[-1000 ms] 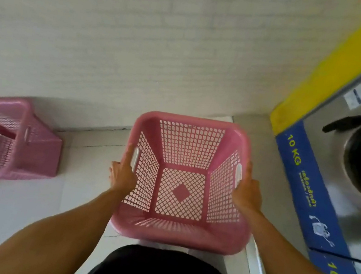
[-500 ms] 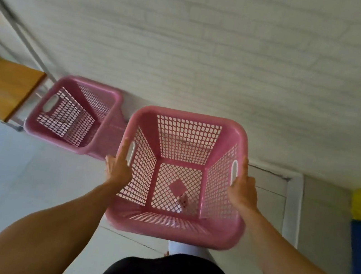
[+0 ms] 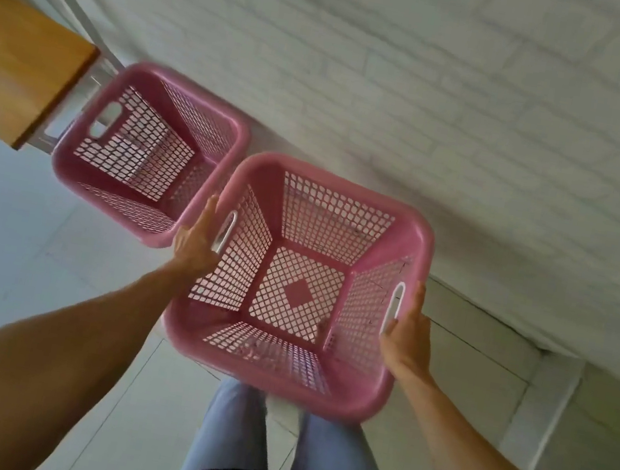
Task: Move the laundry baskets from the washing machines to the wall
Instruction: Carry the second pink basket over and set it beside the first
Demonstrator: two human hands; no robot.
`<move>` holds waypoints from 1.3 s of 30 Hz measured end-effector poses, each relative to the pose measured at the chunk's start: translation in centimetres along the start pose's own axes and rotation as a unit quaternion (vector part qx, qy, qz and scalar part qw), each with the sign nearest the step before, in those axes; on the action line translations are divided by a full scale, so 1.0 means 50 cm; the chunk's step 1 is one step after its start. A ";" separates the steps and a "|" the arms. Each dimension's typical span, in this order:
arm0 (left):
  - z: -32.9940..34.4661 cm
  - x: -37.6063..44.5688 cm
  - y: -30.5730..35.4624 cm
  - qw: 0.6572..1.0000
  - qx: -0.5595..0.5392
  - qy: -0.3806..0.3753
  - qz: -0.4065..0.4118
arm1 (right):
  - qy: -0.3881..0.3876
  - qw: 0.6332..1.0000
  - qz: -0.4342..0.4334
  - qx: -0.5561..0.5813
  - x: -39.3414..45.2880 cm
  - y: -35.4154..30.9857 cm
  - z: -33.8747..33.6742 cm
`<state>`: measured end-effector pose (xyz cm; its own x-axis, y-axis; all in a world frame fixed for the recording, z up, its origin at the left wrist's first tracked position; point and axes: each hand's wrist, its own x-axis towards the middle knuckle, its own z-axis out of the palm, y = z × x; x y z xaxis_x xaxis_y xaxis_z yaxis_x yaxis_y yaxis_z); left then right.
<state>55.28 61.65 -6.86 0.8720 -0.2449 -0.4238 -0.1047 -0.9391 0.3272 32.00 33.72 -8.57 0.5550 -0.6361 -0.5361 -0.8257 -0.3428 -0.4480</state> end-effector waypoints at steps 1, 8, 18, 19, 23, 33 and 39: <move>0.005 0.025 -0.012 1.000 0.008 -0.007 -0.005 | 0.003 1.000 0.011 0.001 0.011 -0.008 0.015; 0.058 0.178 -0.076 0.998 -0.008 -0.014 -0.068 | 0.019 0.999 0.031 0.007 0.094 -0.057 0.110; 0.112 0.347 -0.140 0.999 0.020 0.001 -0.043 | 0.012 0.997 0.067 0.023 0.200 -0.089 0.263; 0.112 0.356 -0.146 0.999 0.013 0.000 -0.048 | 0.009 0.997 0.067 0.030 0.205 -0.092 0.275; 0.116 0.370 -0.161 0.999 -0.001 0.009 -0.043 | -0.006 0.996 0.089 0.026 0.232 -0.096 0.303; 0.134 0.372 -0.144 0.995 0.058 0.026 -0.071 | 0.018 0.993 0.110 0.032 0.228 -0.090 0.316; 0.146 0.363 -0.152 0.996 0.064 0.024 -0.051 | 0.035 0.994 0.105 -0.008 0.231 -0.077 0.304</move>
<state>68.42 62.57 -23.23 0.9030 -0.1374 -0.4071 -0.0719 -0.9825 0.1720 43.16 38.20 -23.91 0.3622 -0.7407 -0.5658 -0.9244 -0.2078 -0.3197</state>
